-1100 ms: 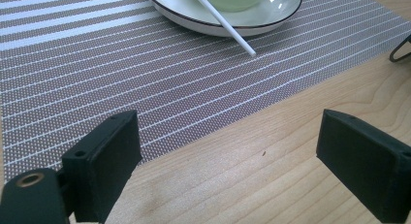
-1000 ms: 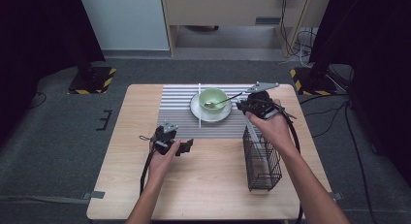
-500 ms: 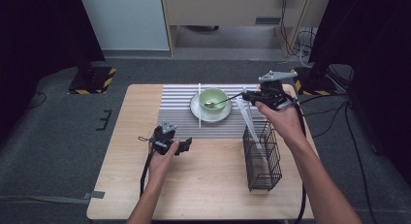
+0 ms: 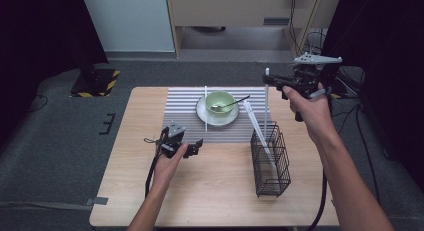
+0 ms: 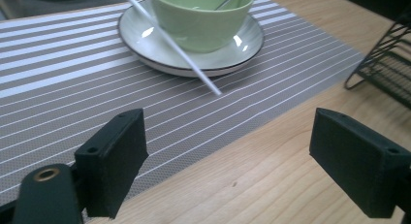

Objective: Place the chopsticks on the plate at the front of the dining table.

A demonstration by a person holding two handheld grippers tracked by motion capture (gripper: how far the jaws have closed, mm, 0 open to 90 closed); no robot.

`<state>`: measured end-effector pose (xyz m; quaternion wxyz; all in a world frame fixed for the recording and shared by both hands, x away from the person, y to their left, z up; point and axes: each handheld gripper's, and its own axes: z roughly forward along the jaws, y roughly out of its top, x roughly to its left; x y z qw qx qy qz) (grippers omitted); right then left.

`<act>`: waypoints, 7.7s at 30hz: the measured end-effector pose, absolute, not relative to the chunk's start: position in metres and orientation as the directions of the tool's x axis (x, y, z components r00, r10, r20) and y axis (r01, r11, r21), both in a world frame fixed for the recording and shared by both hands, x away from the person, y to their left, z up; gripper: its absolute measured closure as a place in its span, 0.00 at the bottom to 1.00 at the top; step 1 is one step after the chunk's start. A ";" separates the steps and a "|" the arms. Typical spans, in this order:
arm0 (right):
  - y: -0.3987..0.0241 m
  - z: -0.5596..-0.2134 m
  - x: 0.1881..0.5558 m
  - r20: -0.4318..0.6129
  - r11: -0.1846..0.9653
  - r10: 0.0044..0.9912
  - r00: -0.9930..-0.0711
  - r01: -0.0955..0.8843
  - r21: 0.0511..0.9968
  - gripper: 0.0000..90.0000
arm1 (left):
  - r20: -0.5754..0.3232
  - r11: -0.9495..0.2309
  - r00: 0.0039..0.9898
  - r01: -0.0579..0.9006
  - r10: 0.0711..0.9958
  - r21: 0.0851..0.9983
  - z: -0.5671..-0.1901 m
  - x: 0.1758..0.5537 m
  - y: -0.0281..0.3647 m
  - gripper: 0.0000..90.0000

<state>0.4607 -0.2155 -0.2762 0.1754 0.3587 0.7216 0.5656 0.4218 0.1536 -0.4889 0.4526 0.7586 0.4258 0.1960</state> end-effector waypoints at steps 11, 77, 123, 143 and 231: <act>-0.210 -0.259 0.465 0.194 -0.001 0.700 -0.688 0.271 0.963 0.93 | -0.123 -0.188 0.600 0.428 0.791 0.884 -0.471 0.426 0.138 0.18; -0.134 -0.273 0.472 0.276 0.015 0.555 -0.785 0.341 0.940 0.93 | -0.265 -0.100 0.811 0.367 0.521 0.925 -0.456 0.412 0.081 0.96; -0.198 -0.324 0.470 0.124 0.133 0.745 -0.655 0.329 0.935 0.27 | -0.217 -0.062 0.716 0.342 0.664 0.938 -0.457 0.423 0.102 0.96; -0.280 -0.396 0.466 0.137 0.097 0.847 -0.513 0.404 0.910 0.09 | -0.199 -0.045 0.637 0.346 0.745 0.937 -0.455 0.430 0.116 0.96; -0.307 -0.556 0.462 0.012 0.137 0.977 -0.212 0.674 0.726 0.03 | -0.120 -0.067 0.341 0.489 0.932 0.870 -0.478 0.493 0.118 0.96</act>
